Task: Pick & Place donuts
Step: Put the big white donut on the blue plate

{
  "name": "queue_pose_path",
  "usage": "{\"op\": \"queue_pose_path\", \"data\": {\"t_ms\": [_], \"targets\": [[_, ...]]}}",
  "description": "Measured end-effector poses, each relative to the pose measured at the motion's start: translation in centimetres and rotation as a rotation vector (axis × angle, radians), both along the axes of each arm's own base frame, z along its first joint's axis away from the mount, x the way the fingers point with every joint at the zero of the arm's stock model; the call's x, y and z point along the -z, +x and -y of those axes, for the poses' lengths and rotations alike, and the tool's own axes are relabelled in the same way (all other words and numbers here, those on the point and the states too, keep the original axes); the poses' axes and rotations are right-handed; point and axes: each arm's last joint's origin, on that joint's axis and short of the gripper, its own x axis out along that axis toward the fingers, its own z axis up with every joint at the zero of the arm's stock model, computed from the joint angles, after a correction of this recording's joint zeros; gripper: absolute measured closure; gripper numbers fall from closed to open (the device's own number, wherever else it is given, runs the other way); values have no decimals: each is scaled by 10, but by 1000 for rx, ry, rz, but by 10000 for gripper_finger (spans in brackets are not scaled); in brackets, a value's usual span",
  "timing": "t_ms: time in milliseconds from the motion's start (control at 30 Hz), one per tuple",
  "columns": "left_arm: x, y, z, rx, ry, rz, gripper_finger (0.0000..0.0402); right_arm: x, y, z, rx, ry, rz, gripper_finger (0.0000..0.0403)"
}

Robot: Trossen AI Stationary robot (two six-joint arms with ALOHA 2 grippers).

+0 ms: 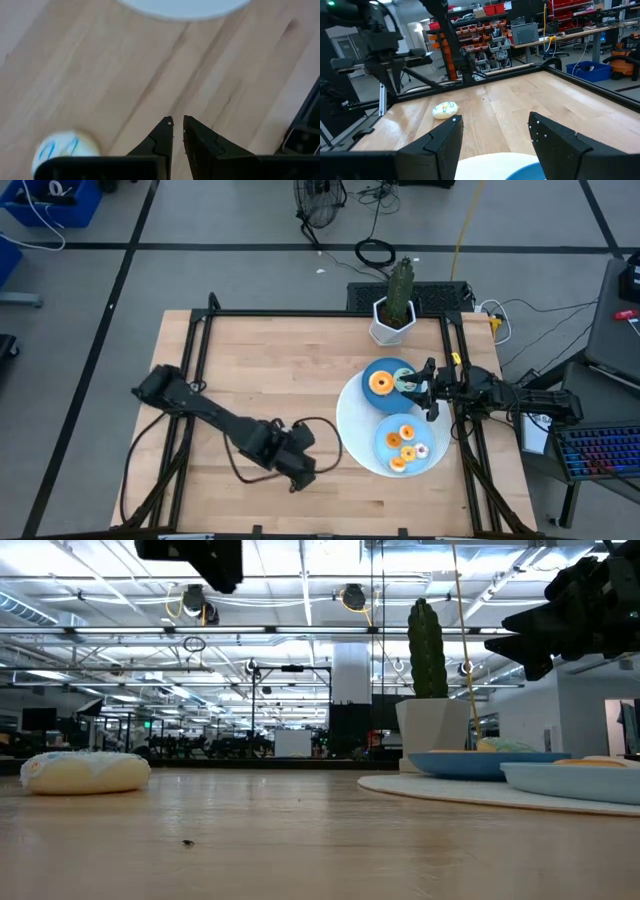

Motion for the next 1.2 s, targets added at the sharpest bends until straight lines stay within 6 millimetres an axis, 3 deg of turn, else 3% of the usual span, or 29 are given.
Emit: {"op": "queue_pose_path", "data": {"t_ms": [333,633,933,1200], "targets": [[13,7,2,-24,32,-132,355,0,0,0,0,0,0,190],[14,9,1,-57,47,-105,355,0,0,0,0,0,0,190],[14,9,0,-251,-63,-114,355,0,0,0,0,0,0,190],[15,10,-3,-232,-104,-152,355,0,0,0,0,0,0,190]]}}
